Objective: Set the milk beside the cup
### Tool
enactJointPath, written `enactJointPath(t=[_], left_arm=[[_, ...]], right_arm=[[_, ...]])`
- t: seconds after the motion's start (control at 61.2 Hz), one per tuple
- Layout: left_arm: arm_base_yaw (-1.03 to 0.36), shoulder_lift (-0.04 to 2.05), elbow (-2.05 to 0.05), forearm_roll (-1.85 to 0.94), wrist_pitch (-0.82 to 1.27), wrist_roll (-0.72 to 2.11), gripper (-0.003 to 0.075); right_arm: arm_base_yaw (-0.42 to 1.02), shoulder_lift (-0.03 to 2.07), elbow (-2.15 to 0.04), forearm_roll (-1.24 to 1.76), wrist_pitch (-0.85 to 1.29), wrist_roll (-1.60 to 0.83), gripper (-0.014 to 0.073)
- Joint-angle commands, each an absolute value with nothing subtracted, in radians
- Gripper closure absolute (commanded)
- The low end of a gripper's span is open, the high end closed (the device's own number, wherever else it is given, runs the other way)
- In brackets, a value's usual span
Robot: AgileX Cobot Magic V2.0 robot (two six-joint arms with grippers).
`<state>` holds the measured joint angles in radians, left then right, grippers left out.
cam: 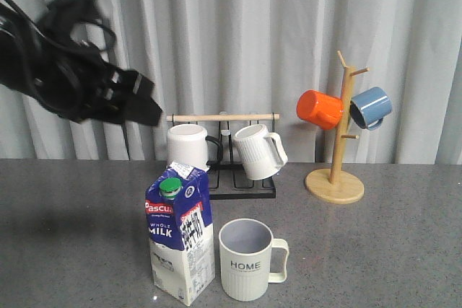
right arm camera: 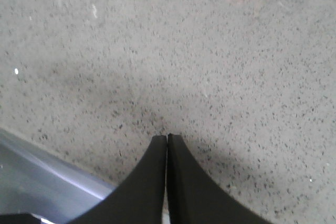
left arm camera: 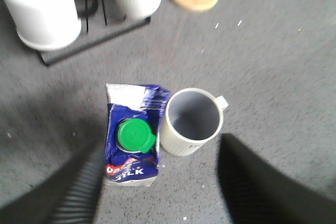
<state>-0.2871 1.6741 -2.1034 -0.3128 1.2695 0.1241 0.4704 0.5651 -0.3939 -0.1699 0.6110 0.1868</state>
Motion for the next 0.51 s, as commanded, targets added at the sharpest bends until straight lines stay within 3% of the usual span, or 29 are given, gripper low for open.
enactJointPath(t=[0.0, 0.131, 0.31, 0.49], left_arm=[[-0.291, 1.575, -2.130, -0.339, 1.249, 0.140, 0.0526], [-0.291, 1.509, -2.125, -0.336, 1.249, 0.176, 0.0730], [-0.291, 1.372, -1.965, -0.329, 1.239, 0.210, 0.0728], [-0.291, 1.154, -1.672, -0.335, 1.062, 0.217, 0.0728]], right_arm=[[0.470, 0.566, -0.418, -0.187, 0.535, 0.195, 0.0599], [0.470, 0.566, -0.418, -0.185, 0.544, 0.195, 0.0599], [0.470, 0.566, -0.418, -0.185, 0.544, 0.195, 0.0599], [0.470, 0.566, -0.418, -0.185, 0.544, 0.195, 0.0599]])
